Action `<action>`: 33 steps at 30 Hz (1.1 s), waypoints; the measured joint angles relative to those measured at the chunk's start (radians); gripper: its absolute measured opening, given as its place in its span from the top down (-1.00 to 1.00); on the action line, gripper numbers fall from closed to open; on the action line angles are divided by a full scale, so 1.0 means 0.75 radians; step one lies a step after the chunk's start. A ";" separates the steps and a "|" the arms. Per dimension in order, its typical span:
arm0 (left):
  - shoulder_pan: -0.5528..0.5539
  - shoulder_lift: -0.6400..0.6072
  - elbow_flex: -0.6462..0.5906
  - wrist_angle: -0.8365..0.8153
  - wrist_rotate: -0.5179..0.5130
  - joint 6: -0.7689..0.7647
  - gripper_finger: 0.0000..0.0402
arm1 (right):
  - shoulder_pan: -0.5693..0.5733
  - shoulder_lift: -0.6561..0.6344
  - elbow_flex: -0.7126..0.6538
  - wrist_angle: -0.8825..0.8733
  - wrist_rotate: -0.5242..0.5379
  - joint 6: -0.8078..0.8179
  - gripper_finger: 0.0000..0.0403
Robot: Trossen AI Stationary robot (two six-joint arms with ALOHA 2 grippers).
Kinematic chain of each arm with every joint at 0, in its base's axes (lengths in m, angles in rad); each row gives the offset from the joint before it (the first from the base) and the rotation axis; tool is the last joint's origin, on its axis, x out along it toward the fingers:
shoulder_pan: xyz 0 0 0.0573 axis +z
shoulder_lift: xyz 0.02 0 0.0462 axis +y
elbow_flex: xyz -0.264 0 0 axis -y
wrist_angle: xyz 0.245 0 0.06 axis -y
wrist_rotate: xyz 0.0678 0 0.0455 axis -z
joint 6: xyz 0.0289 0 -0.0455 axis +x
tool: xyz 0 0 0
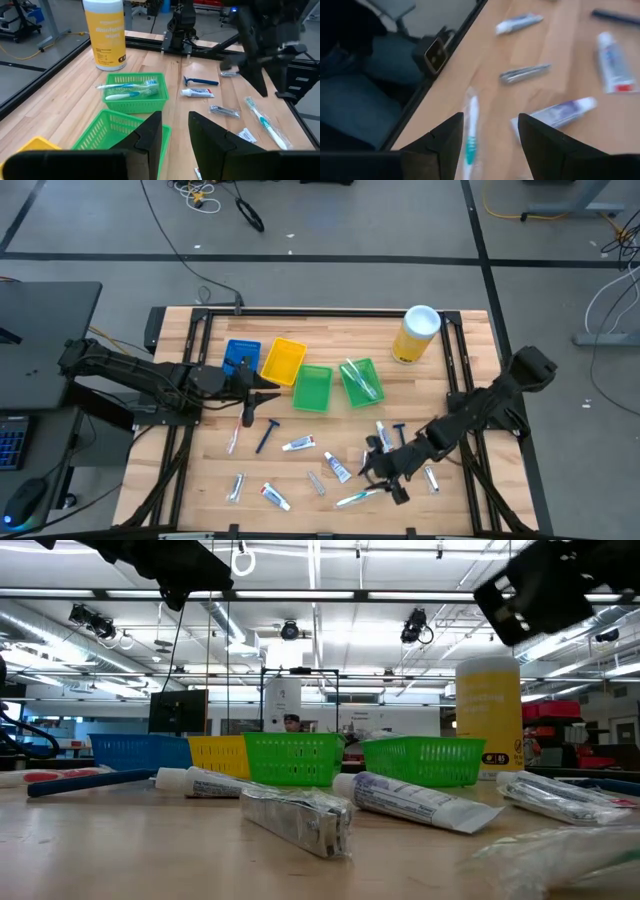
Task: Pick & Place Travel size toiletries
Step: Put the green toothbrush into the right green bin
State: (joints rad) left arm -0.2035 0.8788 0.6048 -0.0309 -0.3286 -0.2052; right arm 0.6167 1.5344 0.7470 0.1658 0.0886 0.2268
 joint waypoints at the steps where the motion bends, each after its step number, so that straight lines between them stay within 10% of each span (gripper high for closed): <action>1: 0.000 0.000 0.000 -0.001 0.000 -0.001 0.48 | 0.005 0.030 0.012 -0.001 -0.021 0.010 0.01; 33: 0.001 0.000 0.000 -0.002 0.006 -0.032 0.48 | 0.078 0.436 0.091 0.038 -0.008 0.185 0.12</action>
State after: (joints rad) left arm -0.2031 0.8789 0.6048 -0.0324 -0.3244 -0.2291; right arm 0.6754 1.8618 0.8154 0.1941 0.0827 0.3656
